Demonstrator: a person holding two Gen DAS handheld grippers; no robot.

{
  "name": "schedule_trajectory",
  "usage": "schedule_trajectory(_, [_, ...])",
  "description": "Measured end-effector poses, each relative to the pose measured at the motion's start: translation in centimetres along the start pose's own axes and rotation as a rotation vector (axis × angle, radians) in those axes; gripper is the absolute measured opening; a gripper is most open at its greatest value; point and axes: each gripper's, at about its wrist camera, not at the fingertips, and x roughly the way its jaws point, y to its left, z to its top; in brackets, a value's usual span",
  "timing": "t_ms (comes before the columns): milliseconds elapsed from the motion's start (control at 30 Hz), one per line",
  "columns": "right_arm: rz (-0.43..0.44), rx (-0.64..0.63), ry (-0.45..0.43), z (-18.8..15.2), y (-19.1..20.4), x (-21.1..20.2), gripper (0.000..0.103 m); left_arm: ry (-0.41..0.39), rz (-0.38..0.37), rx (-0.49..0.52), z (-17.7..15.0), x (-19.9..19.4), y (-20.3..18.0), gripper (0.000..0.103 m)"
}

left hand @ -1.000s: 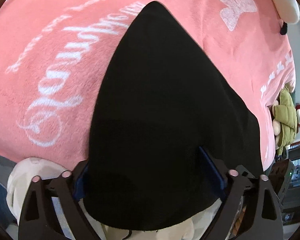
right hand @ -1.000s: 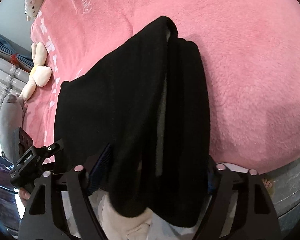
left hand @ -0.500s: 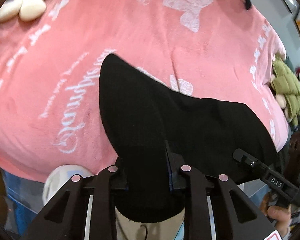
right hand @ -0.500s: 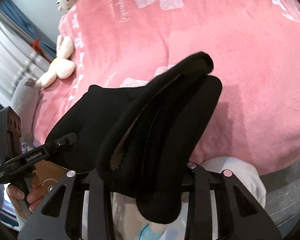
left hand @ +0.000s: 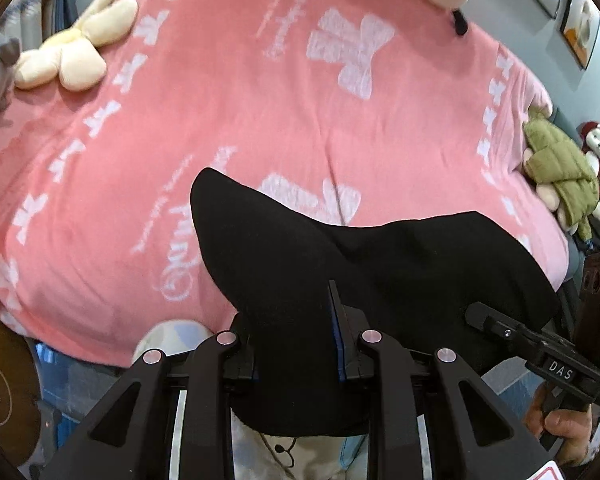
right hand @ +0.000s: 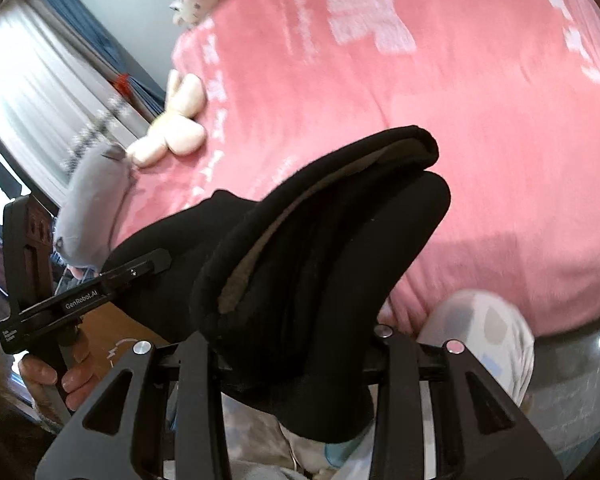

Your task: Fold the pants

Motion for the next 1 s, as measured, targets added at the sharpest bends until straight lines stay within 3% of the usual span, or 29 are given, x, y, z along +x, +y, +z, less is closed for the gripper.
schedule_trajectory(233, [0.034,-0.110,-0.171,5.8,3.8,-3.0,0.033,-0.191,-0.019,0.031,4.1,-5.6,-0.8,0.021])
schedule_trajectory(500, [0.059,-0.205,-0.341,13.3,5.0,-3.1,0.033,-0.377,-0.046,0.070,11.2,-8.0,-1.1,0.022])
schedule_trajectory(667, [0.073,-0.234,-0.400,18.4,4.1,-0.4,0.033,-0.456,-0.048,0.082,16.0,-6.2,-0.7,0.022])
schedule_trajectory(1000, [0.059,-0.233,-0.423,25.7,0.8,7.1,0.033,-0.459,-0.011,0.078,23.6,2.3,0.7,0.022])
